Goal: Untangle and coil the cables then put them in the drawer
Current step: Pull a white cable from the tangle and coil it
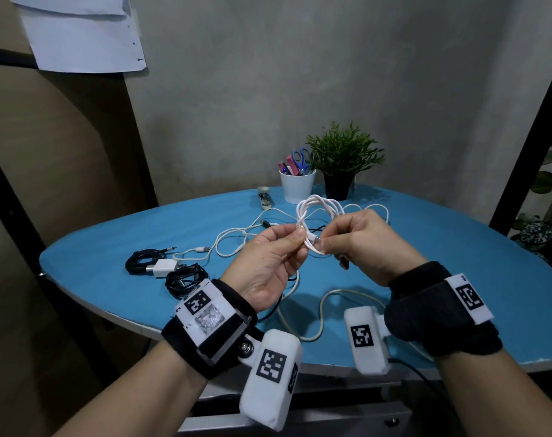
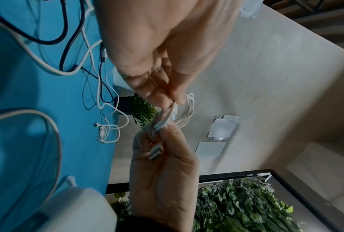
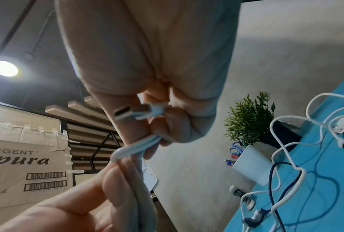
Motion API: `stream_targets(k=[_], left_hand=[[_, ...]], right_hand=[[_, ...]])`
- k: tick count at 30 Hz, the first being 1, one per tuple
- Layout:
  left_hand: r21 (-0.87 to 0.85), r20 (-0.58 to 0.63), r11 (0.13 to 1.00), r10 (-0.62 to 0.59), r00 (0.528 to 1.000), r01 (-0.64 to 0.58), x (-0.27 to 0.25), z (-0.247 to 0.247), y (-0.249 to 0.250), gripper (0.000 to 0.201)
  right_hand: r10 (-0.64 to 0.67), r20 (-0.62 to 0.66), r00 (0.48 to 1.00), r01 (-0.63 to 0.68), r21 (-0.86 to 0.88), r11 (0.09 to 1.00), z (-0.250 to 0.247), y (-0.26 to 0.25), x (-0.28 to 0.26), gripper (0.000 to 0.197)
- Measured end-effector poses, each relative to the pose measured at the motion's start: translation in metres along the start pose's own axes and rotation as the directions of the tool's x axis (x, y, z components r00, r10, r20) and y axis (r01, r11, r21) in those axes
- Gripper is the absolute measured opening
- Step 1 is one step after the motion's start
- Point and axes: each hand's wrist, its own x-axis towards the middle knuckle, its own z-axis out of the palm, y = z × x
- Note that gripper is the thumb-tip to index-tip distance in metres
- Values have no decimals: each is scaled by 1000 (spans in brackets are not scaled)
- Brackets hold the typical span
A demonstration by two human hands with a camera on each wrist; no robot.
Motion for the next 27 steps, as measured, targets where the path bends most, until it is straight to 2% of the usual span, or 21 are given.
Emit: stream_targets(k=[7,10,13,15,17,22,27], left_hand=[[93,120,996,-3,993,-8,-3,-1,6,18],[74,114,996,45,992,-54,-3,0,7,18],[42,91,994,100,991,-104,0,-1,9,16],[54,94,993,101,990,-106,2,-4,10,11],[85,110,992,87,990,-96,3,-6,11,14],[119,131,986,104,986,-120,4,-8,11,12],[217,121,962,140,983,-164,6,-9,6,10]], right_hand=[[5,50,999,-8,76,997,1,0,-4,17],[-16,57,998,13,55,998,0,1,-4,15],[-22,69,997,15,107,994,1,1,-4,11],[-27,68,997,19,116,993,1,1,-5,11],[-48,69,996,41,99,994,4,0,-6,6],[-89,-38,995,92,88,992,7,1,-6,6],[-102,-53,993,100,-33,994,10,5,-2,9]])
